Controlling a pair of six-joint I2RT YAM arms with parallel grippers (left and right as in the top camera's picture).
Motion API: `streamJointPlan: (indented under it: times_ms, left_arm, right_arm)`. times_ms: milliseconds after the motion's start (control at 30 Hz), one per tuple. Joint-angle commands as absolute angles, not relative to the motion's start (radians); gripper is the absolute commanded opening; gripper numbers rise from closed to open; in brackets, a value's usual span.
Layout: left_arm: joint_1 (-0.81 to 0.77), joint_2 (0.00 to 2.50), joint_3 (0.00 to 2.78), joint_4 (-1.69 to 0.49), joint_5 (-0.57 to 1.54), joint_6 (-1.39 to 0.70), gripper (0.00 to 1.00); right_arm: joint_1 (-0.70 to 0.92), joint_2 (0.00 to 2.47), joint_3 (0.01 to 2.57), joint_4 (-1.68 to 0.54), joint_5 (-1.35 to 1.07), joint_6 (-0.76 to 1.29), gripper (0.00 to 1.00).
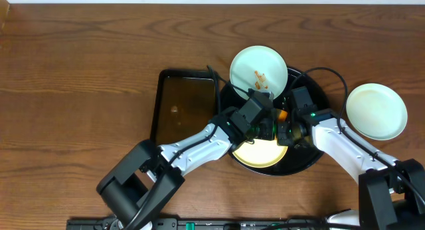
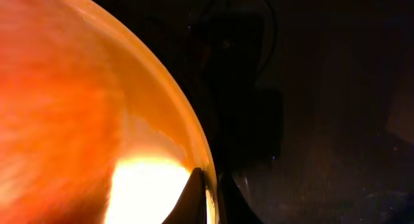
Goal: Clean dirty plates on tray and stack at the side
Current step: 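Scrub the yellow plate with the sponge in the left gripper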
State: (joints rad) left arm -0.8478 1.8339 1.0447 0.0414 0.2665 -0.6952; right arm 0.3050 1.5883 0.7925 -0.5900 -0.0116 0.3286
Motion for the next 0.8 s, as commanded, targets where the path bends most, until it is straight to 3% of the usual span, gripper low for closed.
streamJointPlan:
  times_ms: [0, 500, 767]
  left_arm:
    - [-0.849, 1.860, 1.043, 0.047, 0.292, -0.760, 0.08]
    - [-0.849, 1.951, 1.043, 0.067, 0.309, -0.788, 0.08]
    - [-0.815, 1.959, 1.043, -0.072, 0.170, -0.779, 0.07]
  right_arm:
    - [0.300, 1.608, 0.778, -0.594, 0.022, 0.313, 0.01]
    - [0.301, 1.608, 0.778, -0.603, 0.017, 0.314, 0.01]
    - [0.300, 1.608, 0.778, -0.604, 0.018, 0.313, 0.01]
